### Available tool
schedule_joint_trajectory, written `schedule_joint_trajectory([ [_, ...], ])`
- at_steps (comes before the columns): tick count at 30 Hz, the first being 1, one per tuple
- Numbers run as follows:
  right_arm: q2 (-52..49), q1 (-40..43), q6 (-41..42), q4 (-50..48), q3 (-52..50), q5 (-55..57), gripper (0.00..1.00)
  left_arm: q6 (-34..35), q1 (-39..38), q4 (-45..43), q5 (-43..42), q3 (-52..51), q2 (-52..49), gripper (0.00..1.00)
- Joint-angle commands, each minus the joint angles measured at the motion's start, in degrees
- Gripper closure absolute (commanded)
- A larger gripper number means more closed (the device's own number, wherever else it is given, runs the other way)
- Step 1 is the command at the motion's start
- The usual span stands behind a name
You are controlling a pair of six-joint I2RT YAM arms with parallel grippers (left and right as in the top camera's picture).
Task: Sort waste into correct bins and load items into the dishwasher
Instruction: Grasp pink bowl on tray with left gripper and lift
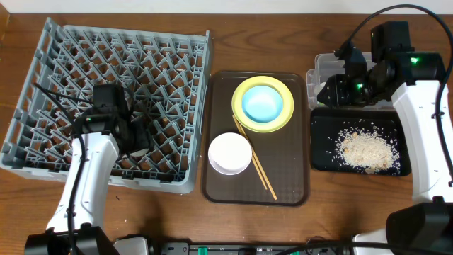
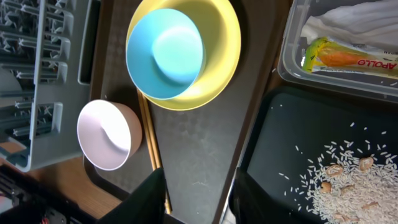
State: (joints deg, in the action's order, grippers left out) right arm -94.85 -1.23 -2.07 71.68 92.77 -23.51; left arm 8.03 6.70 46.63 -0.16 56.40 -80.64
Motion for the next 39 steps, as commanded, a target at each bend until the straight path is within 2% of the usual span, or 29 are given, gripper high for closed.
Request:
schedule_joint_trajectory([
  [1,0.4,0.3,-0.8,0.4,0.9,0.2,0.61,-0.5,0.3,-0.4,0.9,1.4,0.6,0.14],
  [4,0.4,0.3,-0.8,0.5,0.9,0.2,0.52,-0.5,0.2,-0.2,0.8,3.5,1.9,0.08],
  [5,0.4,0.3,-0.8,0.6,0.9,0.2,0.52,-0.5,0.2,0.1,0.8,4.3,2.5,0.05],
  [8,0.5,0.3,-0.8,0.8,0.9,0.1,0.66,-0.5,0.1,1.1,-0.3,6.5,4.5,0.04],
  [10,0.5,0.3,-0.8,0.7,0.9,0.2,0.66,-0.5,-0.7,0.5,-5.2,6.9,6.4,0.03],
  [12,0.5,0.5,-0.8,0.7,0.9,1.1,0.59,-0.5,-2.4,-0.4,-11.0,6.9,8.0,0.03],
  [14,0.5,1.0,1.0,0.7,0.9,4.2,0.55,-0.5,-5.9,-1.1,-14.1,6.9,8.9,0.03],
  [19,0.5,3.0,10.7,0.7,0.9,15.4,0.51,-0.5,-16.9,-1.9,-13.8,6.8,8.2,0.03],
  [22,0.5,3.9,10.8,0.5,0.9,15.1,0.3,-0.5,-24.4,-3.4,-13.8,6.8,6.5,0.03],
  [26,0.5,3.8,10.8,0.6,0.9,15.1,0.29,-0.5,-33.2,-6.3,-14.4,6.8,3.6,0.02],
  [30,0.5,3.8,10.8,0.5,0.9,15.1,0.27,-0.5,-41.0,-9.4,-12.7,6.8,-1.4,0.13],
  [39,0.5,3.8,10.8,0.5,0.9,15.1,0.27,-0.5,-48.8,-12.3,-9.5,6.8,-14.7,0.18],
])
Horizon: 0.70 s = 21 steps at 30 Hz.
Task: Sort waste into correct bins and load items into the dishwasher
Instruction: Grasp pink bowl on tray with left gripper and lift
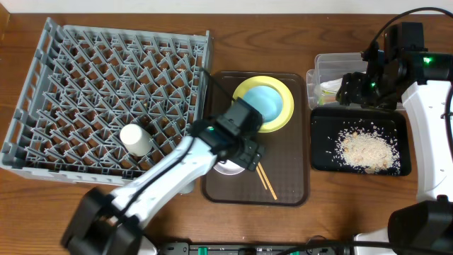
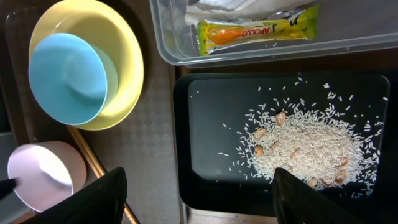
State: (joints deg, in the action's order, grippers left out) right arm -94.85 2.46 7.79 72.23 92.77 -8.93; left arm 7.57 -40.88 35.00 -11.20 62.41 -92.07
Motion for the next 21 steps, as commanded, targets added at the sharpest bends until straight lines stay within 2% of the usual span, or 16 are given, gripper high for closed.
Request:
schedule_joint_trajectory([
  [1,0.5,0.2,0.9,0.0,0.9,0.5,0.27,0.0,-1.7,-1.4,1.6,0.8,-4.7,0.18],
  [3,0.5,0.2,0.9,0.0,0.9,0.5,0.28,0.2,-2.8,-2.7,1.4,0.8,-7.4,0.19],
  [6,0.5,0.2,0.9,0.1,0.9,0.5,0.28,0.2,-4.3,-3.9,1.4,0.8,-10.8,0.25],
  [12,0.5,0.2,0.9,0.1,0.9,0.5,0.28,0.2,-5.4,-4.1,1.4,0.8,-12.2,0.58],
  [18,0.4,0.2,0.9,0.2,0.9,0.5,0.28,0.1,-5.3,-4.1,1.9,0.9,-10.4,0.67],
  [21,0.5,0.2,0.9,0.2,0.9,0.5,0.28,0.2,-5.3,-4.2,3.3,0.9,-9.1,0.85],
])
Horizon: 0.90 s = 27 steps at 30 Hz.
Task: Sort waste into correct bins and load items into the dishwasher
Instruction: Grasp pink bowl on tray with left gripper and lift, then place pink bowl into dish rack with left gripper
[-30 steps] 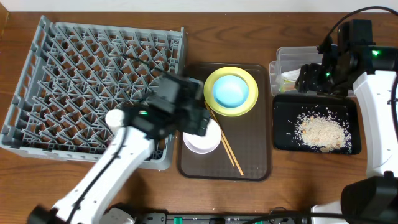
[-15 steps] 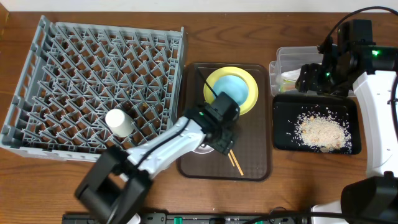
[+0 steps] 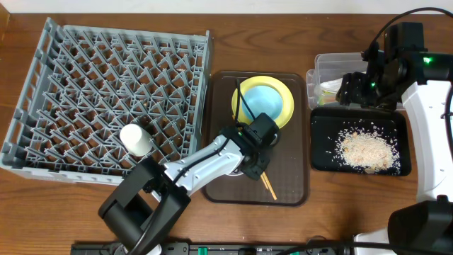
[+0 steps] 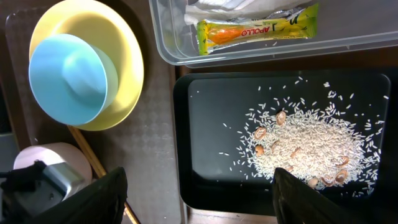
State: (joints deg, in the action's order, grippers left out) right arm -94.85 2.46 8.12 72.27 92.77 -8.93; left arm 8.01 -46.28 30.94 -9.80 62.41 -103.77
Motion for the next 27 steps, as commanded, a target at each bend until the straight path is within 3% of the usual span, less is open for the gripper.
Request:
schedule_joint_trajectory([
  [1,0.5,0.2,0.6,0.2,0.9,0.5,0.28,-0.3,0.1,-0.1,2.3,0.9,3.0,0.89],
  [12,0.5,0.2,0.6,0.5,0.9,0.5,0.28,-0.8,1.4,1.4,4.4,0.9,13.9,0.92],
  [19,0.5,0.2,0.6,0.4,0.9,0.5,0.28,-1.0,12.4,0.6,3.7,1.4,27.0,0.92],
  [27,0.5,0.2,0.6,0.6,0.9,0.5,0.27,-4.4,35.6,-3.3,-22.1,1.4,31.7,0.92],
])
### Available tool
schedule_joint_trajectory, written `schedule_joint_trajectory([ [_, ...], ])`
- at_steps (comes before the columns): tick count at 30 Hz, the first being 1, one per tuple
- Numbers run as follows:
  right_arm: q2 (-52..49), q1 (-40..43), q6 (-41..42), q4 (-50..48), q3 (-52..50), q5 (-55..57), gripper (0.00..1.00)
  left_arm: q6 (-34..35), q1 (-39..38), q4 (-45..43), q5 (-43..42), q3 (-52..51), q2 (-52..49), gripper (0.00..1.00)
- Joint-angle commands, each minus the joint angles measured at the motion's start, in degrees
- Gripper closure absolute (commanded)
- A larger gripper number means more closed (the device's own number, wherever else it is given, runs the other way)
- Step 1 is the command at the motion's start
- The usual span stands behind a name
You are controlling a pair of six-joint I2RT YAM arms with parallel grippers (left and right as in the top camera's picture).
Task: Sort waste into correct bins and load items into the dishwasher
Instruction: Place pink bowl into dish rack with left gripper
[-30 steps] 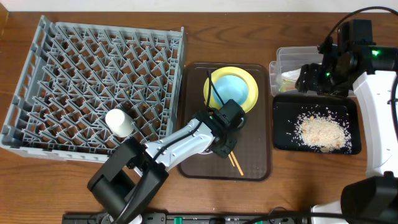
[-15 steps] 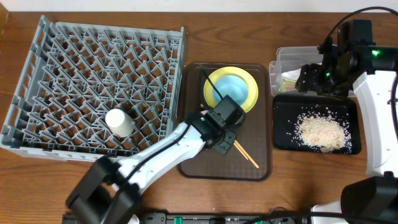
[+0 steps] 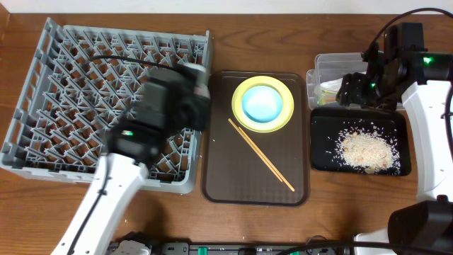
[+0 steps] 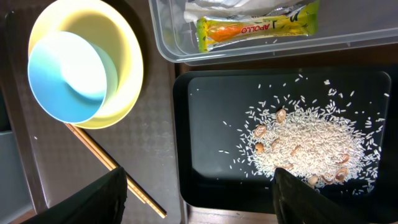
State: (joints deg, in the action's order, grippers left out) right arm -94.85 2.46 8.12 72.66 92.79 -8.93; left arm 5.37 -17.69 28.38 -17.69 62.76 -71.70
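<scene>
My left gripper point(image 3: 190, 76) hangs blurred over the right edge of the grey dish rack point(image 3: 64, 78). A pale rim shows at its tip, apparently the white bowl point(image 3: 190, 69) held in it. On the brown tray point(image 3: 226, 180) a blue bowl point(image 3: 262, 101) sits nested in a yellow bowl point(image 3: 283, 120). Beside them a pair of chopsticks point(image 3: 260, 154) lies slantwise. In the right wrist view both bowls, blue bowl point(image 4: 71, 74) and yellow bowl point(image 4: 127, 37), and the chopsticks point(image 4: 115, 182) show at the left. My right gripper point(image 4: 199, 208) is wide open and empty above the black tray.
A black tray point(image 3: 325, 159) holding scattered rice and nuts point(image 4: 305, 140) lies at the right. Behind it stands a clear bin point(image 4: 168, 50) with an orange wrapper point(image 4: 258, 28) and white plastic. My left arm hides the rack's lower middle.
My left gripper was down at the white bowl on the brown tray; now it is over the rack's right edge and the bowl is gone from the tray. The chopsticks lie shifted. The right arm is unmoved.
At first my left gripper was low in the rack and my right gripper was above the brown tray's edge. Then a white cup stood in the rack, my left gripper reached the white bowl, and my right gripper was open over the black tray. Now the bowl has left the tray.
</scene>
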Motion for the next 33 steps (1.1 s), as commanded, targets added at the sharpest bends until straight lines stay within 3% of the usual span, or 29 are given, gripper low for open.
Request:
schedule_joint_trajectory([
  [1,0.5,0.2,0.6,0.2,0.9,0.5,0.27,-1.8,10.7,-1.6,-19.5,1.1,-0.9,0.92],
  [7,0.5,0.2,0.6,0.3,0.9,0.5,0.27,-1.9,24.9,-6.0,-41.8,1.1,-6.3,0.92],
  [12,0.5,0.2,0.6,0.3,0.9,0.5,0.27,-1.3,32.0,-9.3,-56.5,1.1,-13.5,0.92],
  [18,0.4,0.2,0.6,0.5,0.9,0.5,0.27,1.5,37.2,-13.0,-63.4,1.1,-21.8,0.92],
  [26,0.5,0.2,0.6,0.7,0.9,0.5,0.27,2.2,43.1,-13.9,-63.3,1.0,-27.7,0.91],
  [27,0.5,0.2,0.6,0.7,0.9,0.5,0.28,2.2,43.7,-13.7,-62.2,0.9,-28.0,0.83],
  [28,0.5,0.2,0.6,0.7,0.9,0.5,0.27,2.2,44.4,-13.3,-61.0,0.9,-28.2,0.83],
  [31,0.5,0.2,0.6,0.9,0.9,0.5,0.28,2.2,46.2,-11.3,-57.1,0.9,-28.2,0.42],
  [33,0.5,0.2,0.6,0.9,0.9,0.5,0.27,2.2,47.4,-10.6,-55.1,0.9,-28.2,0.29],
])
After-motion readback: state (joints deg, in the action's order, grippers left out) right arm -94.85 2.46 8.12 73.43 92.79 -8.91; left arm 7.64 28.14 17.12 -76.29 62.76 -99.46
